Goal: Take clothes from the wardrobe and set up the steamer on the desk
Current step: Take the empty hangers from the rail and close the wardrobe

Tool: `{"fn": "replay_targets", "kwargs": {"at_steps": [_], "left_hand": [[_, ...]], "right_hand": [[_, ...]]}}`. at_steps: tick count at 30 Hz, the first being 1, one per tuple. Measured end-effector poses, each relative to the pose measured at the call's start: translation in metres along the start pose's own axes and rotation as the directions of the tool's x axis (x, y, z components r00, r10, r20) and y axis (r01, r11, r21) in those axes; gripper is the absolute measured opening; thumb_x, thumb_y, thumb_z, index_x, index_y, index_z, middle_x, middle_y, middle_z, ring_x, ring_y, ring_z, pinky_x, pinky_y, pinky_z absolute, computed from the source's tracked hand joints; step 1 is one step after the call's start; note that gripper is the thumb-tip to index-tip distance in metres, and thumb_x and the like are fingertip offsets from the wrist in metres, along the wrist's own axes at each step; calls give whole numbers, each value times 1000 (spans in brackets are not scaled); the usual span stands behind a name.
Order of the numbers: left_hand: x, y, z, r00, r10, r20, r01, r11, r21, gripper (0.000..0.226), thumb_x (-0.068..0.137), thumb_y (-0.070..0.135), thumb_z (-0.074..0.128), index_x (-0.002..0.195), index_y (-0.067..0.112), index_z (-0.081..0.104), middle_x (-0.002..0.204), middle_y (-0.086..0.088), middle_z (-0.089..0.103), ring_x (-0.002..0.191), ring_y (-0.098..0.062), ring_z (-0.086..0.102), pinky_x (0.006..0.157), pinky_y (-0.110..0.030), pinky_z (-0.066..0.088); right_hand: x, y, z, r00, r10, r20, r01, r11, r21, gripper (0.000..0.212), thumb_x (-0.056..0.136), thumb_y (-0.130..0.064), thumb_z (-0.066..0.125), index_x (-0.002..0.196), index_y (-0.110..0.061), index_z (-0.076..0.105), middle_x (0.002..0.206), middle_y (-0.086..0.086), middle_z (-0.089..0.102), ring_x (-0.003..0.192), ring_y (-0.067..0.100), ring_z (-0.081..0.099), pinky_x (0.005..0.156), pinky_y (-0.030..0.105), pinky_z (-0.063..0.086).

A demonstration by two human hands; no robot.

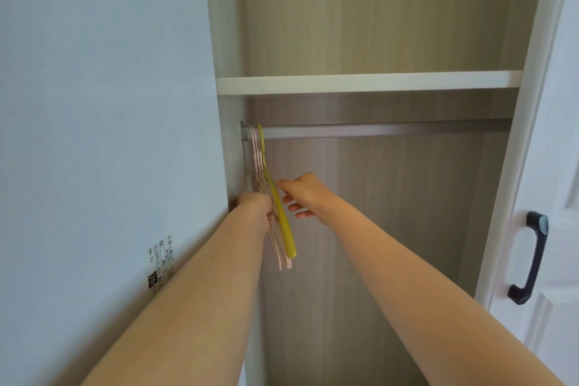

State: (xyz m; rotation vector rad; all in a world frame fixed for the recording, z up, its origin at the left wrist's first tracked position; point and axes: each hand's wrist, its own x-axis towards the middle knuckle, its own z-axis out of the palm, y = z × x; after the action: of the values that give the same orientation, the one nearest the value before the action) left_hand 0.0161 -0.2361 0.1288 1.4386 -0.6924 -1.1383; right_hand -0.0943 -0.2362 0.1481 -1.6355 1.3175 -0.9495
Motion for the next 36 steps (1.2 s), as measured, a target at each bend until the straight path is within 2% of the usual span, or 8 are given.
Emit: {"fn": "replay_targets", "kwargs": {"at_steps": [4, 7, 10, 20, 24, 27, 30, 36], "left_hand": [[-10, 0, 1, 998, 38, 59, -39, 999, 12, 15, 95, 2, 53, 82, 9, 55, 52, -6, 52, 20, -8, 44, 27, -10, 33], [-13, 1, 1, 996, 31, 87, -33, 999, 27, 11, 97, 4, 50, 104, 8, 57, 60, -7, 53, 36, -14, 52, 27, -11, 34], [-6, -1, 3, 995, 46, 91, -50, 997, 51, 21, 98, 4, 46, 114, 1, 59, 62, -8, 57, 51, -18, 55, 43, -23, 48], [0, -6, 7, 987, 73, 140, -78, 996, 31, 25, 96, 1, 45, 115, -5, 59, 72, -13, 59, 61, -20, 56, 58, -31, 51], [0, -8, 6, 989, 86, 116, -85, 996, -13, 33, 96, -1, 35, 124, -4, 52, 67, -11, 50, 55, -18, 48, 47, -27, 51], [0, -6, 8, 988, 130, 84, -124, 990, -67, 35, 98, 7, 33, 129, -1, 47, 71, -14, 60, 46, -19, 58, 35, -19, 46], [0, 6, 12, 983, 166, 83, -151, 975, -161, 33, 103, 18, 34, 129, 2, 46, 80, -13, 67, 39, -19, 62, 33, -19, 44], [11, 24, 26, 986, 132, 100, -103, 962, -252, 34, 99, 0, 36, 129, -11, 47, 72, -17, 63, 33, -16, 60, 31, -17, 42]], "right_hand": [[-2, -8, 4, 999, 25, -22, -25, 999, 22, 23, 89, -30, 56, 88, -7, 59, 75, 8, 65, 58, 17, 58, 58, 25, 50], [-3, -10, 2, 999, 32, -18, -32, 999, -13, 19, 90, -26, 56, 85, -8, 58, 69, 6, 61, 54, 14, 55, 50, 21, 44], [1, -10, 2, 998, 62, -21, -63, 997, -41, 15, 87, -15, 57, 92, -3, 64, 81, 11, 61, 65, 20, 55, 59, 25, 46], [11, -4, 9, 994, 106, 3, -106, 994, 10, 5, 86, -11, 60, 87, -6, 60, 72, 11, 58, 60, 20, 54, 58, 28, 46], [16, 5, 0, 992, 103, -77, -98, 993, 67, 7, 88, -1, 49, 87, -1, 56, 69, 14, 52, 48, 20, 45, 47, 27, 36], [17, 13, -12, 986, 113, -120, -108, 993, 49, 14, 91, -2, 45, 80, -3, 54, 66, 11, 52, 46, 19, 44, 45, 26, 34], [14, 14, -27, 985, 108, -135, -109, 994, -2, 16, 93, -5, 43, 98, 1, 57, 68, 9, 47, 46, 17, 38, 43, 25, 32], [7, 13, -42, 969, 139, -206, -127, 989, 72, 27, 92, -5, 37, 108, 1, 58, 64, 6, 42, 47, 16, 32, 45, 26, 25]]}}
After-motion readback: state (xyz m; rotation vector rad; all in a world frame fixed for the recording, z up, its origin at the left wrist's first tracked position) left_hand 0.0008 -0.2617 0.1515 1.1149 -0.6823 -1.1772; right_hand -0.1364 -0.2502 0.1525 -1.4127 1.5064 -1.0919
